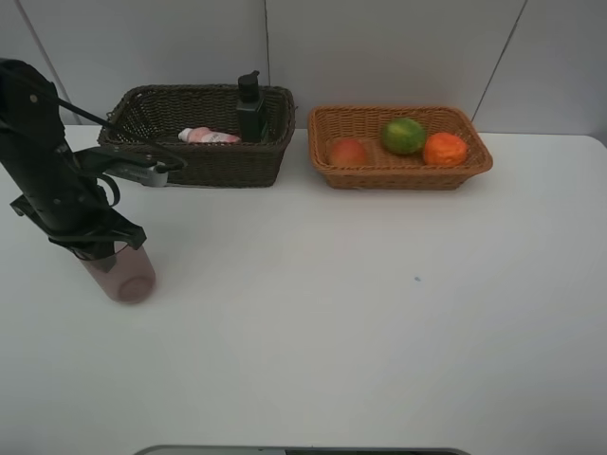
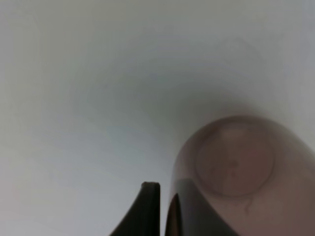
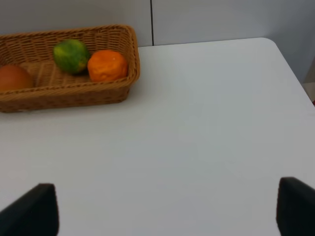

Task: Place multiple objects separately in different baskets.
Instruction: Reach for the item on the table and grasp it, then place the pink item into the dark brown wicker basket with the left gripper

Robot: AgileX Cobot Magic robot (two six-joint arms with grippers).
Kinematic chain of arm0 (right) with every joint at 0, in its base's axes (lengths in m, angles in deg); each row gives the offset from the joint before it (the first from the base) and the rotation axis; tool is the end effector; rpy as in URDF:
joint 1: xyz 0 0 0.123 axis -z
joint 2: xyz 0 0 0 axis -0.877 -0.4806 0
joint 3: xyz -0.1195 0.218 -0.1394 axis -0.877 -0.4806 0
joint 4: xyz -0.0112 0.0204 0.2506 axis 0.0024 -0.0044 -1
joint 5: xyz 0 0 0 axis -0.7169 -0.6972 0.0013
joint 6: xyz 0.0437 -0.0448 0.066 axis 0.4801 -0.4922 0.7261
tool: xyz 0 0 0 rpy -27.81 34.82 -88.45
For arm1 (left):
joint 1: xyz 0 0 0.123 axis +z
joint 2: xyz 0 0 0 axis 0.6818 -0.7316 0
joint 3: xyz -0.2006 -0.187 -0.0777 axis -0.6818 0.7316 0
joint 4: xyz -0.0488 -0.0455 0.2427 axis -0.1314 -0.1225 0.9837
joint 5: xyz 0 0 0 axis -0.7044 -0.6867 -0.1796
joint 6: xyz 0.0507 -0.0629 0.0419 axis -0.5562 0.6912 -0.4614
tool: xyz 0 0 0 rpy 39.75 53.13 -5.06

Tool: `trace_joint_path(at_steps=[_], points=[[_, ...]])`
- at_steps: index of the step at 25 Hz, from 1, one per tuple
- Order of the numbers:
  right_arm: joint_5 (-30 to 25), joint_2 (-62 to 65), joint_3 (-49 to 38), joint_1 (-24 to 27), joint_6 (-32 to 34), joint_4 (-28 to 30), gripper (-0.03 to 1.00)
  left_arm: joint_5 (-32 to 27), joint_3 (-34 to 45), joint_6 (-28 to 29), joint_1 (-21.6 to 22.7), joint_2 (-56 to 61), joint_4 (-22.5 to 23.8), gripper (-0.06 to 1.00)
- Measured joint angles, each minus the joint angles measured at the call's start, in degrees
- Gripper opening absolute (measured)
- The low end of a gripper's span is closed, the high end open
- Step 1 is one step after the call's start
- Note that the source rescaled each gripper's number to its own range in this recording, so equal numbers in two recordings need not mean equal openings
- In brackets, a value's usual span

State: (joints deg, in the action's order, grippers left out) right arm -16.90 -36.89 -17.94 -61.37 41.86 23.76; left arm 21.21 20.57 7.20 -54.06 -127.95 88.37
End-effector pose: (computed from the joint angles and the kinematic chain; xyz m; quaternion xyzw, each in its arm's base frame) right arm -0.0092 -0.0115 0.2861 0.0627 0.8396 -0.0336 0.5385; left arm 0.2866 -0.0565 0.1239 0.1526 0.9883 -0.0023 0.0067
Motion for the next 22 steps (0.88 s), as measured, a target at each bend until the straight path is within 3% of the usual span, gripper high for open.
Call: trace_joint_path(at_steps=[16,22], points=[[0.0,0.0,0.0,0.0,0.0,0.0,0.88,-0.3,-0.07,0.12,0.0,1.28,0.36,0.0],[0.0,0.0,0.0,0.0,0.0,0.0,0.88,-4.12,-5.75,2.2,0.0,7.39,0.36,0.0]])
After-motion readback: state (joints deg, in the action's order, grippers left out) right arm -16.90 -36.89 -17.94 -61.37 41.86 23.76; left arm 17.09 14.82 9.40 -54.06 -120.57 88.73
